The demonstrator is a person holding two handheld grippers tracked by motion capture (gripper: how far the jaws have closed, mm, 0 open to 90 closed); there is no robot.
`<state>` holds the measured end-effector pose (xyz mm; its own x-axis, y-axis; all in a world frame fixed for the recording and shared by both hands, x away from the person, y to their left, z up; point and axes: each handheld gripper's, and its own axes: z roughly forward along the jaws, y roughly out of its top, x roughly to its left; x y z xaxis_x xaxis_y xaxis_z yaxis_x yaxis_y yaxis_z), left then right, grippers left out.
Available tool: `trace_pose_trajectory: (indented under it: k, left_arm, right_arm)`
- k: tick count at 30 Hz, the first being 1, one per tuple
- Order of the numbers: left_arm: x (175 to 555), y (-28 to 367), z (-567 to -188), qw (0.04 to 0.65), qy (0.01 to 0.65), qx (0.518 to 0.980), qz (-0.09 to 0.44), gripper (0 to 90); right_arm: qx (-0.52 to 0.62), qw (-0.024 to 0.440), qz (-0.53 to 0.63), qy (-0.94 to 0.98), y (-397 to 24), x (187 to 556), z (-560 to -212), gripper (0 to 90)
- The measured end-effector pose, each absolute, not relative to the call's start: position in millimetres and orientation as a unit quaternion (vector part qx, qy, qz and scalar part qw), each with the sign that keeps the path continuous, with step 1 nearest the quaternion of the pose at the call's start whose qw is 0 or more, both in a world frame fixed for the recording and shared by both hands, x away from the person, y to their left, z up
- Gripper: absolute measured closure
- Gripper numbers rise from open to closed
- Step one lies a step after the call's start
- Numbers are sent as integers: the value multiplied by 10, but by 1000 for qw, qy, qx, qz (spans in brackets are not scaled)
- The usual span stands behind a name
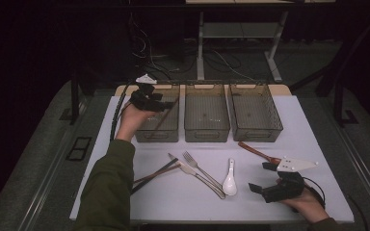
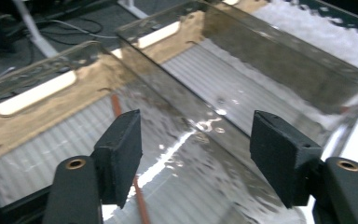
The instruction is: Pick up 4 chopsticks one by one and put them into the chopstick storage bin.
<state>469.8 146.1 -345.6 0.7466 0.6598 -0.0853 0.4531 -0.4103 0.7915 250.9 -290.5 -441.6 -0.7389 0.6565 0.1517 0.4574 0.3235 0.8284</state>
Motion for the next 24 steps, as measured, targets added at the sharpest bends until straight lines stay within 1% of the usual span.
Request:
trace_pose_trajectory:
  k: [10, 16, 20, 24]
  left_arm:
    - [4392, 1445, -3445, 433, 309, 838, 121, 265]
    - [4199, 1469, -3393, 433, 292, 844, 124, 218]
    - [4078, 1500, -3392, 427, 282, 850, 128, 206]
    - [3934, 1511, -3401, 435, 273, 849, 127, 199]
  right_arm:
    - [348, 106, 469, 805, -2914, 2527, -4421, 29]
    - [348, 107, 465, 807, -2924, 2517, -4428, 29]
    - [350, 107, 466, 805, -2929, 2523, -4430, 29]
    - [352, 107, 468, 804, -2933, 2534, -4426, 29]
